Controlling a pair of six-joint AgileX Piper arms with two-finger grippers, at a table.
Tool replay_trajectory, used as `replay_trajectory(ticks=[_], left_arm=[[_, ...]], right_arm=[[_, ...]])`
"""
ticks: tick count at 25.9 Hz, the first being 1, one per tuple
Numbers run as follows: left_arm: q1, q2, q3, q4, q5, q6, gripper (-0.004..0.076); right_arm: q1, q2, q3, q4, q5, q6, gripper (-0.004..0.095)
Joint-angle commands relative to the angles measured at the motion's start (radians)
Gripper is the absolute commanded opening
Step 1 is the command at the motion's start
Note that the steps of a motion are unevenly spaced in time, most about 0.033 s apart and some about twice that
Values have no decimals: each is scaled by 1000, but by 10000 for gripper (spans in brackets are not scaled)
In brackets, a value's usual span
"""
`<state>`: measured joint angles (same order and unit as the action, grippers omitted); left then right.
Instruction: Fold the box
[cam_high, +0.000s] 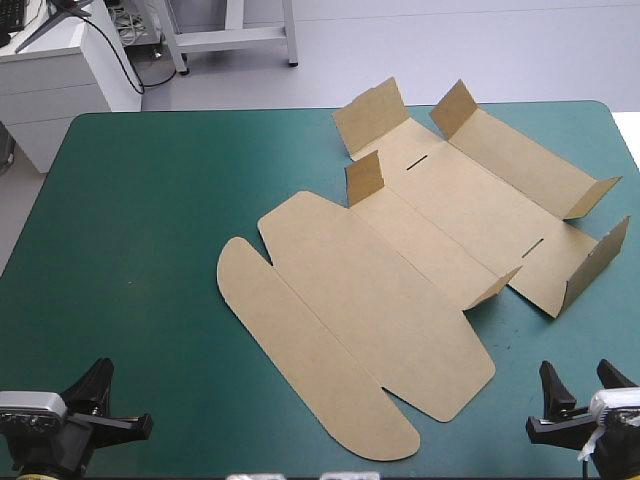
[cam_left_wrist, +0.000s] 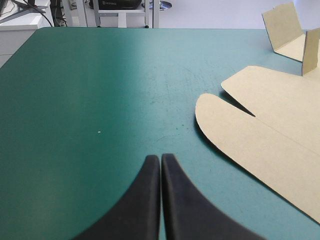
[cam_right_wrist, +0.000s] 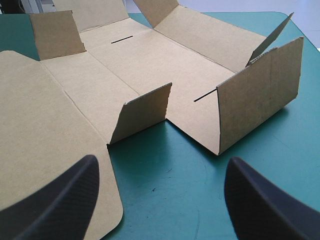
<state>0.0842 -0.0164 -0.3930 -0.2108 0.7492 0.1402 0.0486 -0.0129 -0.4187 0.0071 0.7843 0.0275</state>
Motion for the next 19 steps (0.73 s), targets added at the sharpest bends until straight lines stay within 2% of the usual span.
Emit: replay_trajectory(ticks=[1, 5, 10, 19], left_arm=[[-3, -8, -28, -21, -77, -5, -8], [-3, -8, -28, -21, -77, -3, -8], [-3, -8, -28, -21, -77, -3, -8], [-3, -8, -28, -21, -77, -3, -8]], right_arm=[[6, -22, -30, -7, -71, -2, 667], [6, -19, -32, -7, -67, 15, 667], [6, 53, -100, -7, 33, 149, 668], [6, 363, -270, -7, 43, 378, 668]])
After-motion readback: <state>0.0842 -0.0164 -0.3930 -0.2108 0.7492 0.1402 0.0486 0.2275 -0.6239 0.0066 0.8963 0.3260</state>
